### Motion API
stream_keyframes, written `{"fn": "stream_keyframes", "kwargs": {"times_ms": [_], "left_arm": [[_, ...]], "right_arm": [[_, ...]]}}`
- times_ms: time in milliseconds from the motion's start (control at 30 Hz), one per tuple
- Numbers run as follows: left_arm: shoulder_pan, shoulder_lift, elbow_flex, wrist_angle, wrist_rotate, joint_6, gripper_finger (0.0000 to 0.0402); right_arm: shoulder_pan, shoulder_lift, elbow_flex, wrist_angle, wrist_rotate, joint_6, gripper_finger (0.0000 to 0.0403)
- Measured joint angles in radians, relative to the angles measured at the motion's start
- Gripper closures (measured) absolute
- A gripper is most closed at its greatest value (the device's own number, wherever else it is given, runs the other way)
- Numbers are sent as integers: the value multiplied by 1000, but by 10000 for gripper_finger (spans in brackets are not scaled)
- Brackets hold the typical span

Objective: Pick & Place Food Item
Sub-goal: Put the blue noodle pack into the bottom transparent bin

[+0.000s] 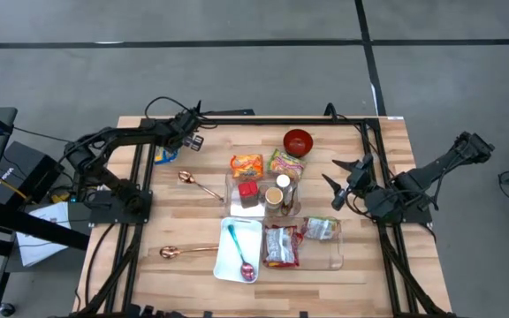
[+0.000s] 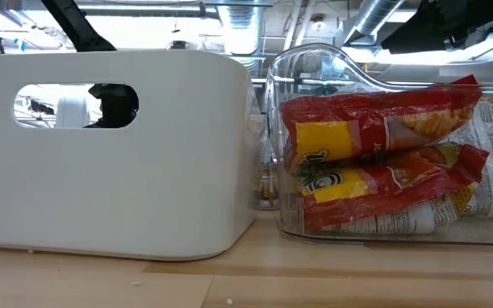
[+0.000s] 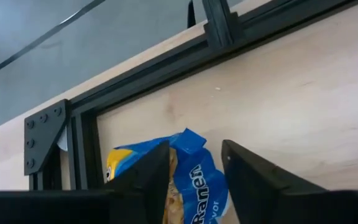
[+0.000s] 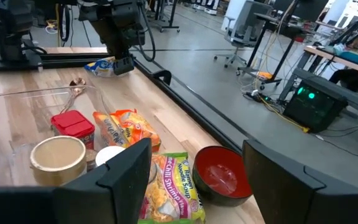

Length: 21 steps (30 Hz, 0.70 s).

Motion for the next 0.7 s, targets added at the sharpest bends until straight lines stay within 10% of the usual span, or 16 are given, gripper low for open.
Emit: {"fn": "stream_keyframes", "kwargs": {"times_ms": [400,700], "left_arm": [[0,-24,-1,-6,41,71,393],[-5,-245,-1,47,401,221,401]], "right_arm": [[0,0,0,0,-26,0,158],[0,0,0,8,-29,-20,158]]}}
